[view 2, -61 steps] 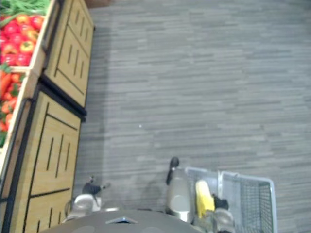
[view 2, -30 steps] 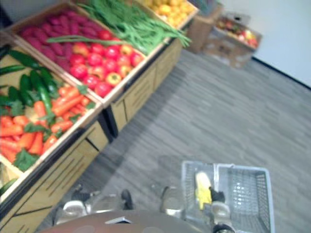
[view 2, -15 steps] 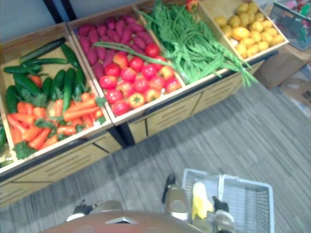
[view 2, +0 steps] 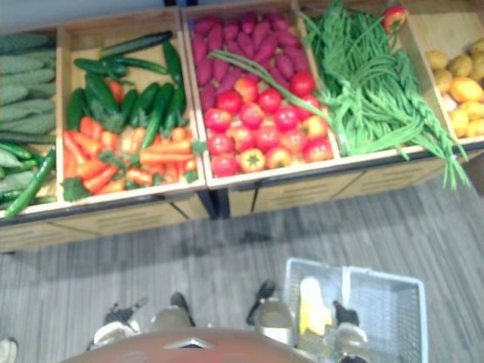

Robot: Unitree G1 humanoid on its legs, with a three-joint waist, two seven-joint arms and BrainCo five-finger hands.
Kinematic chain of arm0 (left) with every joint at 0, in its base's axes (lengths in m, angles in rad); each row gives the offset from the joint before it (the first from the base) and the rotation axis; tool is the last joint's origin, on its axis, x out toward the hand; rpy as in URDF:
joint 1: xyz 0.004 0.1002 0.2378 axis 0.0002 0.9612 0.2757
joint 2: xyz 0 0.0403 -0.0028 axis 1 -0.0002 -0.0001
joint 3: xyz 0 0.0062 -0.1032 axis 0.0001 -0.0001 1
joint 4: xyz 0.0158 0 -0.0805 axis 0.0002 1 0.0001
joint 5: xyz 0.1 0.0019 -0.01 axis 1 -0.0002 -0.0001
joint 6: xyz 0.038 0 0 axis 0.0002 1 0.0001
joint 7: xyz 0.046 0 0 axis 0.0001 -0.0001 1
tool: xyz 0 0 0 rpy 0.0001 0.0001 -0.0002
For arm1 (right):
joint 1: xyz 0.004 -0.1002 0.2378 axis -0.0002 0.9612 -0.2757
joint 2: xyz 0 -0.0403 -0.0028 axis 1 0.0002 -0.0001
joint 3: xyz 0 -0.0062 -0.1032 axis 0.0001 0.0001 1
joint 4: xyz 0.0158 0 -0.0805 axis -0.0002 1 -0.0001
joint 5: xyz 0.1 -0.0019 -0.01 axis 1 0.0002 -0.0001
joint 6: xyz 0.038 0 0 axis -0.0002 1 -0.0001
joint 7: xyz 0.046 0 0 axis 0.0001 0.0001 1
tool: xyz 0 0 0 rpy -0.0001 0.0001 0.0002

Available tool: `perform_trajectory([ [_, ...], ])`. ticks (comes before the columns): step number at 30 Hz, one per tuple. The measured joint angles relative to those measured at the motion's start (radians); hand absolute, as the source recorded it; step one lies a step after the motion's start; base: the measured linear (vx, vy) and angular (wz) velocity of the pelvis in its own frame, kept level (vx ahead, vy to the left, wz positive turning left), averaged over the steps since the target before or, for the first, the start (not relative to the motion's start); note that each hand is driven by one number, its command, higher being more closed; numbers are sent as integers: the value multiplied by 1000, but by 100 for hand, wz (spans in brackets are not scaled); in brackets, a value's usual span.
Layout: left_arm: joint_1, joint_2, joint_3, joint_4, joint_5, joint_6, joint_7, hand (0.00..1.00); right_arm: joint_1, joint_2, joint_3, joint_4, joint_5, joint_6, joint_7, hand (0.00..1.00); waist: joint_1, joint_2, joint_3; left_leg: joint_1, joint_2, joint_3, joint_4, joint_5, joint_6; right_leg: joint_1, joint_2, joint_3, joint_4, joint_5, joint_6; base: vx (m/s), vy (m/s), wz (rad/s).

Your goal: Pick vegetable in the basket

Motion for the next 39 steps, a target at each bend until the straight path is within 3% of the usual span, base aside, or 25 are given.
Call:
perform_trajectory([
  [4,0,-3,109,-194,-78,-4,98,0,4,1,-7,-9,0,-2,-6,100,1,8,-1,0,-20,-2,-12,-21,4,-1,-7,19,-35,29,13,-98,72,-5],
  [6,6,-11,120,-350,-65,-25,188,0,13,2,-6,-11,0,-2,-21,100,1,21,-5,-1,-12,-6,-13,-61,-1,-1,3,20,-44,35,15,-97,49,-2],
  [8,7,-10,118,-531,40,-61,348,0,37,19,4,-27,0,-6,-37,100,2,15,-13,-15,-22,-9,-5,-75,6,4,-1,36,-66,51,19,-120,57,1],
  [11,8,-11,114,-718,162,-64,468,0,69,32,16,-38,0,-18,-56,100,-5,18,-23,-19,-32,-17,5,-82,10,14,-5,50,-87,59,28,-45,25,5],
  [14,8,-8,98,-857,249,-60,537,0,94,30,30,-38,0,-20,-64,100,-7,28,-46,-18,-34,-18,4,-83,8,14,-3,62,-91,64,25,22,14,1],
  [17,9,11,57,-917,295,-60,561,0,102,20,50,-38,0,-21,-64,100,-7,35,-59,-15,-30,-13,4,-82,1,13,3,72,-92,72,27,52,-3,-6],
  [23,-2,152,-129,-922,447,-61,507,0,93,-21,124,-43,-3,-29,-61,100,-11,42,-64,3,-30,4,4,-90,0,10,8,102,-92,72,27,45,-2,-12],
  [27,-3,316,-236,-876,449,-122,351,0,70,-45,152,-52,-3,-32,-47,100,-13,48,-60,0,-31,49,14,-103,0,-25,11,150,-91,83,23,8,0,-31],
  [33,-82,545,-407,-726,496,-160,179,0,58,-76,173,-87,-41,-45,-18,100,-41,65,-48,-2,-33,80,22,-116,-4,-60,15,203,-89,94,23,-5,-17,-26],
  [39,-159,678,-536,-666,556,-193,50,0,35,-79,186,-118,-43,-51,-14,100,-63,68,-15,-21,-29,115,28,-121,-10,-104,24,242,-89,105,15,-15,-35,-21],
])
